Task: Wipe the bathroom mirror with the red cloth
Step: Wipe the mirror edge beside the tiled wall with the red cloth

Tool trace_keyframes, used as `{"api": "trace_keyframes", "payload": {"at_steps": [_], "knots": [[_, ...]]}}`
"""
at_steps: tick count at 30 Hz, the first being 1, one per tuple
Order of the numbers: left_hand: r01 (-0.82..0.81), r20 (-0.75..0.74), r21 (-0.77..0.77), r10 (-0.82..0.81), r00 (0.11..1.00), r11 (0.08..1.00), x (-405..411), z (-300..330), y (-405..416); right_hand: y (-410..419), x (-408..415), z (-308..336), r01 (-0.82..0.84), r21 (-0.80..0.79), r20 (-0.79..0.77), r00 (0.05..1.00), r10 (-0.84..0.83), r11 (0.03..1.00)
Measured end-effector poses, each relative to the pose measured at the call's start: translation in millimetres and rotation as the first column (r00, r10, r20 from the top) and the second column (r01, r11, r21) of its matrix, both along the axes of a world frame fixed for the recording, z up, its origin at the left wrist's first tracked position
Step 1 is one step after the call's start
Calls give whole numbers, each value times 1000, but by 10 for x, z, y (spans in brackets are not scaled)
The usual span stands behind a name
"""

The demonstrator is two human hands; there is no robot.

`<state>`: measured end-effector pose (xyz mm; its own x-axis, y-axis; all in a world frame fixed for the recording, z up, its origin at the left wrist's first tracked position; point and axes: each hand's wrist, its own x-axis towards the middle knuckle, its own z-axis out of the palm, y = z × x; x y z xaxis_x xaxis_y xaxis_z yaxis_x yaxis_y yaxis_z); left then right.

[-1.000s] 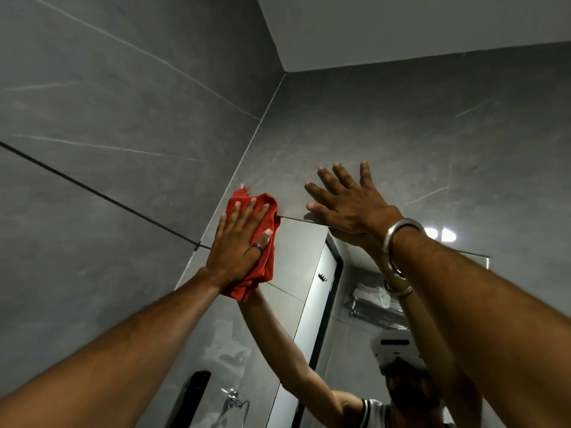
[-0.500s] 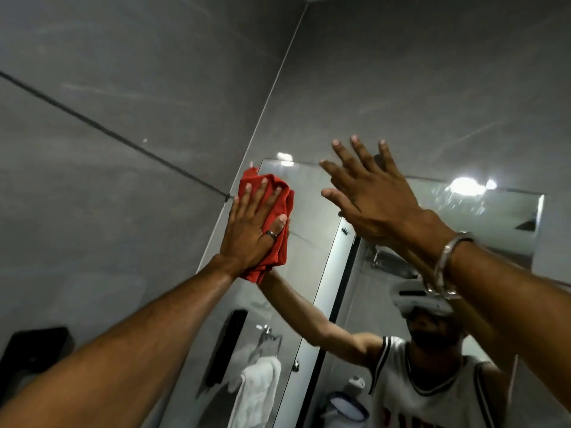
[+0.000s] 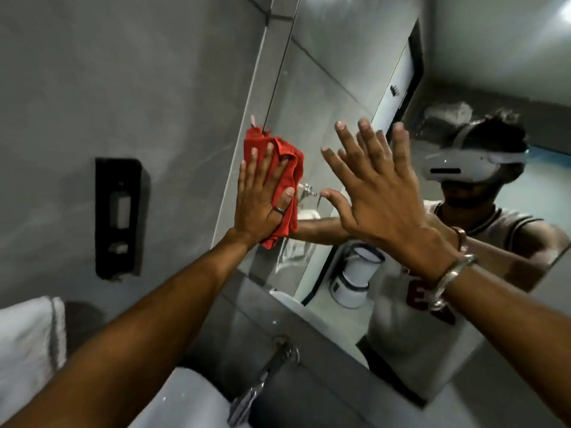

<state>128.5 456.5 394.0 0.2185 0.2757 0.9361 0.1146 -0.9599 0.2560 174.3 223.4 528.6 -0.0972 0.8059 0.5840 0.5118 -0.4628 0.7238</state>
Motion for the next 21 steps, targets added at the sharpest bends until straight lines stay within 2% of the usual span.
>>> {"api": "trace_keyframes", "payload": {"at_steps": [4, 11, 19, 21], "knots": [[-3, 1, -23, 3, 1000, 1000, 35, -535, -13, -18, -168, -536, 0, -95, -86, 996, -8, 995], [20, -62, -77, -24, 998, 997, -55, -1236, 4, -248, -175, -1076, -60, -54, -88, 995, 55, 997], [19, -11, -204, -22, 1000, 979, 0, -1334, -345, -591, 15, -1334, -60, 9, -77, 995, 61, 998], [34, 7, -184, -33, 999, 982, 23, -1372, -561, -706, 25, -1359, -60, 28, -76, 995, 62, 998]]}}
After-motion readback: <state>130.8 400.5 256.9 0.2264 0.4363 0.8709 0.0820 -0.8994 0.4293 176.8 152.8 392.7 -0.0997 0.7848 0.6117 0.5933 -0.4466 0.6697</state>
